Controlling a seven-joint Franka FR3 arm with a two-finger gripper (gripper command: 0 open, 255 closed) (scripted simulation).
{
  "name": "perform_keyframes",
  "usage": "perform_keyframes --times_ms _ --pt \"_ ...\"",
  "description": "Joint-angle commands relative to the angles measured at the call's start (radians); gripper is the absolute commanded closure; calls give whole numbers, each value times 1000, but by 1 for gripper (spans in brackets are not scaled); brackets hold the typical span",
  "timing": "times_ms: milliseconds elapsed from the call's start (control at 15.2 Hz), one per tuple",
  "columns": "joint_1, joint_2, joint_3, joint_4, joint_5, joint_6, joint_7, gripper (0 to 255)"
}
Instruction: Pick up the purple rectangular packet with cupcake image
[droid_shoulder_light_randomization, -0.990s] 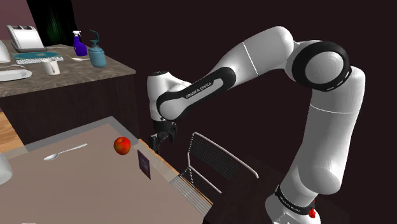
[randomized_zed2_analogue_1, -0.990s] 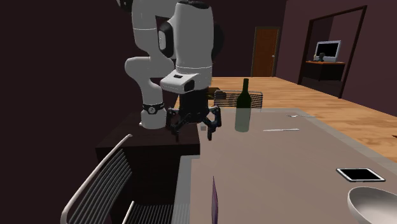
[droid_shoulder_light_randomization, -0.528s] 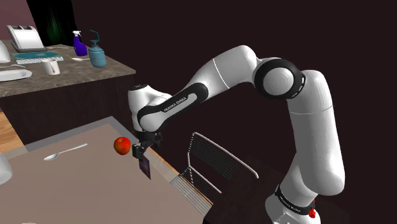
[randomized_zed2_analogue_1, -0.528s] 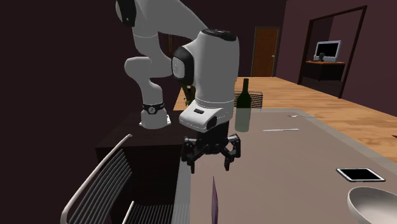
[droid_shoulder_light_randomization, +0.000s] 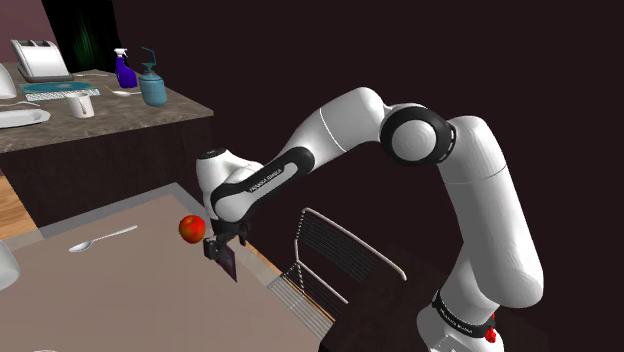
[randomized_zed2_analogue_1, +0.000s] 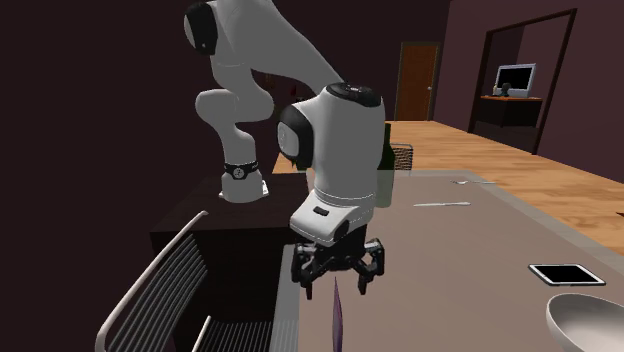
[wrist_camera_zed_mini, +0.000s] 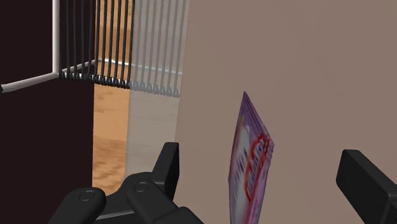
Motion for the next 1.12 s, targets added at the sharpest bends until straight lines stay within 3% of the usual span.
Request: perform_keyframes --times_ms 0,66,132,726,1056 --pt "1 12 -3 -6 -4 18 2 0" --pt "1 12 -3 -5 -4 18 2 0" --pt "2 15 -3 -3 -5 18 2 255" --pt "1 12 -3 -5 -4 18 2 255" --pt "-5 -31 6 -3 8 -27 -4 255"
